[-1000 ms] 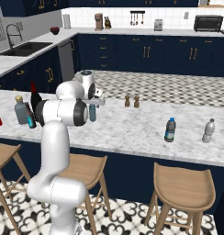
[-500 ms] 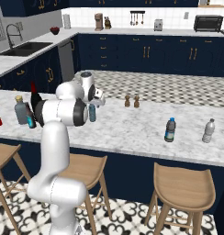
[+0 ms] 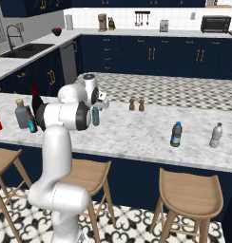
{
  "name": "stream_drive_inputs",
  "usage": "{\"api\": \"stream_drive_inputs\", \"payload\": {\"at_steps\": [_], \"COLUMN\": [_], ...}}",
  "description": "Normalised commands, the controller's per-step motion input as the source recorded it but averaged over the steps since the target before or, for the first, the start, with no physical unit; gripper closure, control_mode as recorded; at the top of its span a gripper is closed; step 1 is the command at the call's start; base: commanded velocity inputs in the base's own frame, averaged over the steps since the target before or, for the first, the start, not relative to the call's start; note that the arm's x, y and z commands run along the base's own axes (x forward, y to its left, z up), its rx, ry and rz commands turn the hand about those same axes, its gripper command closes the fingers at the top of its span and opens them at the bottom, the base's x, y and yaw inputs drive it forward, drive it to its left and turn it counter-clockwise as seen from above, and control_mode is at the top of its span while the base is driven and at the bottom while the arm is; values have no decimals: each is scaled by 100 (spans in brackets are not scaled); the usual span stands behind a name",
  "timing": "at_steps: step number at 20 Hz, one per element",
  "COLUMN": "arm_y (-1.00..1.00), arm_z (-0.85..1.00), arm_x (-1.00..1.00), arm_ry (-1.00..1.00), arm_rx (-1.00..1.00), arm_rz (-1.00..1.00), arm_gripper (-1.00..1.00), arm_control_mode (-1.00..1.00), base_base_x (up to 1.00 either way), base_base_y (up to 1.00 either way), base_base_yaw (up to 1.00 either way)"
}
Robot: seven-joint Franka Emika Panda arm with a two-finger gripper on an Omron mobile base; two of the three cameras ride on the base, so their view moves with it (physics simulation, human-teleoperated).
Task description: Move the plastic bottles in the middle to the plastics group, and the glass bottles in the middle to the glass group.
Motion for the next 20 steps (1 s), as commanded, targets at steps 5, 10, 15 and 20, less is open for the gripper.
{"api": "stream_drive_inputs", "payload": {"at_steps": [5, 10, 15, 20], "arm_y": [0, -37, -81, -99], "arm_z": [0, 16, 27, 9], "arm_x": [-1, -10, -17, -22], "arm_ry": [0, 0, 0, 1], "arm_rx": [0, 0, 0, 0], "arm_rz": [0, 0, -4, -10], "arm_gripper": [100, 100, 100, 100], "arm_control_mode": [-100, -100, -100, -100], "base_base_x": [0, 0, 0, 0], "base_base_y": [0, 0, 0, 0], "base_base_yaw": [0, 0, 0, 0]}}
